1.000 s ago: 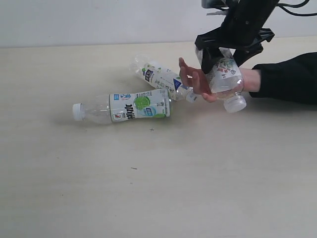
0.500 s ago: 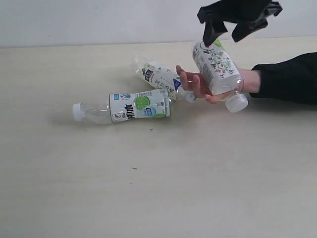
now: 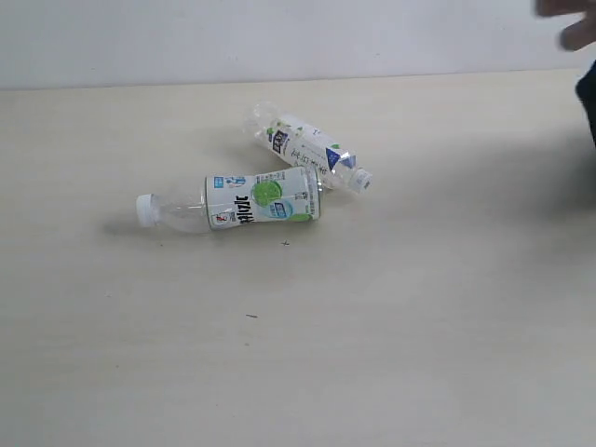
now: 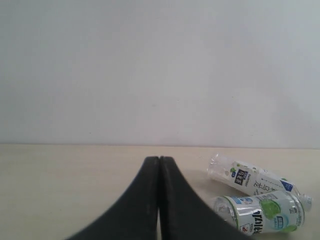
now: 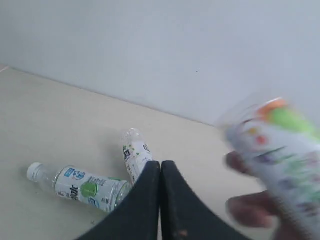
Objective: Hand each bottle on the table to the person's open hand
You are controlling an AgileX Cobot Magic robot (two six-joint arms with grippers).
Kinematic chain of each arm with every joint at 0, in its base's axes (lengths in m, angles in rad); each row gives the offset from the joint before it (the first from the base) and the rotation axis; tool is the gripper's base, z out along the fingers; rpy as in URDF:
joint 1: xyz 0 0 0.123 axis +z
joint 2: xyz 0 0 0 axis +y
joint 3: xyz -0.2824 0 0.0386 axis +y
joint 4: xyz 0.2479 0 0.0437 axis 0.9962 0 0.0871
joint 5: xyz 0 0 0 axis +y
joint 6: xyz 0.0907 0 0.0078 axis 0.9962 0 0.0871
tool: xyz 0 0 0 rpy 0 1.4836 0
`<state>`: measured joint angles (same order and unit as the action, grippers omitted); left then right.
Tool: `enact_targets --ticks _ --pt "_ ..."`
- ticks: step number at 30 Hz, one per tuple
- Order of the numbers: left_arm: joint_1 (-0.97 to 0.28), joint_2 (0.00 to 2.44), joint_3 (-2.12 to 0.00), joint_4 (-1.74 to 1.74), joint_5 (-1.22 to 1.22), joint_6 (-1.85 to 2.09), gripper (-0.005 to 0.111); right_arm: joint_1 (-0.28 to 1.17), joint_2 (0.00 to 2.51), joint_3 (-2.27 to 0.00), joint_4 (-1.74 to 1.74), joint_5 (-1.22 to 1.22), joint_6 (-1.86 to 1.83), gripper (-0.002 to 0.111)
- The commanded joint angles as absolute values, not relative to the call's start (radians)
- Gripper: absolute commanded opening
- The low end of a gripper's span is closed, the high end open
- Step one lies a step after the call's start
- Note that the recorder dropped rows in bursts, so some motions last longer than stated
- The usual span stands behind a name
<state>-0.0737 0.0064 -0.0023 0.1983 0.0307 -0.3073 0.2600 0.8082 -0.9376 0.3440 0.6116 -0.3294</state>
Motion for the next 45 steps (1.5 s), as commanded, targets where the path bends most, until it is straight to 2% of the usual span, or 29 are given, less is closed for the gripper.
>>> enact_targets --ticks 1,9,17,29,45 --pt "-0.069 0.0 0.0 0.195 0.028 -0.306 0.0 0.255 0.55 -0.69 0.331 0.574 -0.341 0.0" --pt "-0.069 0.0 0.0 0.195 0.028 -0.306 0.0 0.255 0.362 -0.461 0.296 0.58 -0.341 0.0" --pt "-0.069 0.0 0.0 0.195 0.028 -0.306 0.0 0.255 0.267 -0.354 0.315 0.586 -0.341 0.0" --pt "-0.069 0.0 0.0 0.195 0.028 -0.306 0.0 0.255 0.094 -0.346 0.315 0.572 -0.341 0.0" --pt "-0.069 0.0 0.0 0.195 0.028 -0.306 0.0 0.255 0.069 -0.346 0.315 0.572 -0.339 0.0"
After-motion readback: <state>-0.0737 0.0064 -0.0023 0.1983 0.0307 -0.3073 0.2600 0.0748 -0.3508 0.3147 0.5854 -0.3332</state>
